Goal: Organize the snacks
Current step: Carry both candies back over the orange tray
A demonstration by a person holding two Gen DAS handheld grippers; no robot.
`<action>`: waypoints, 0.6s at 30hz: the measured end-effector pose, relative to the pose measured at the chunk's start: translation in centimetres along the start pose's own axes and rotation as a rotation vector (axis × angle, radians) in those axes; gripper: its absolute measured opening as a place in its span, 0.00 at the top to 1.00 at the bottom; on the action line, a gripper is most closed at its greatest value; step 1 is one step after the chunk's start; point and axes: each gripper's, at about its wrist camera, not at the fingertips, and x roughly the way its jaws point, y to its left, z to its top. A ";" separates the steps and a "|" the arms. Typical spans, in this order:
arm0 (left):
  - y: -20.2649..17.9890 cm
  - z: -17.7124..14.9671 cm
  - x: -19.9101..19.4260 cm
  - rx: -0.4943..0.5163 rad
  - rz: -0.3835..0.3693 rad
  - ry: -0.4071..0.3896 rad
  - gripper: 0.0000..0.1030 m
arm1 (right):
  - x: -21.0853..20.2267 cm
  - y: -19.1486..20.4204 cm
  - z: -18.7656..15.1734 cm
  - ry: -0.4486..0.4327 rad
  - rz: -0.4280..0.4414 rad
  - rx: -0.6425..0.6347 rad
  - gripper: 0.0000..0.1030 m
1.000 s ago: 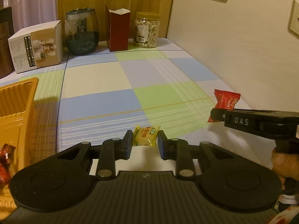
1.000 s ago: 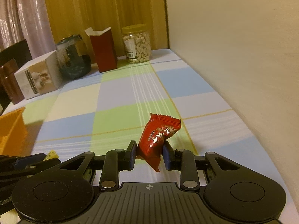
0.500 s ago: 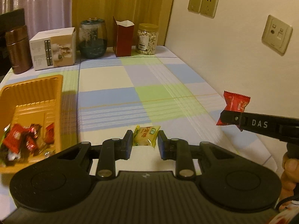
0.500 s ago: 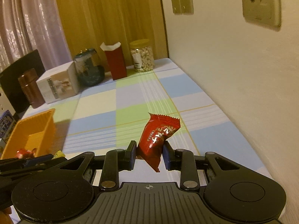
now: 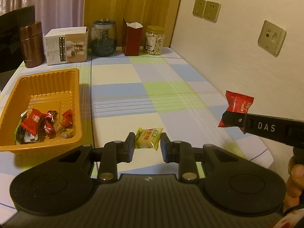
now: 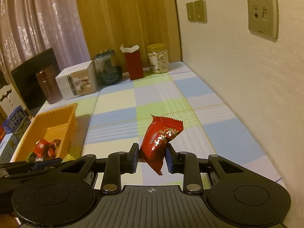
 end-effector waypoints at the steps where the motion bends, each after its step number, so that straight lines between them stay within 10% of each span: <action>1: 0.1 -0.1 -0.2 -0.002 0.001 -0.002 0.76 | -0.1 0.1 -0.1 0.000 0.002 0.000 0.71; 18: 4.4 0.6 -1.8 -0.034 0.049 -0.028 0.76 | 0.9 3.7 -0.4 0.016 0.054 -0.037 0.71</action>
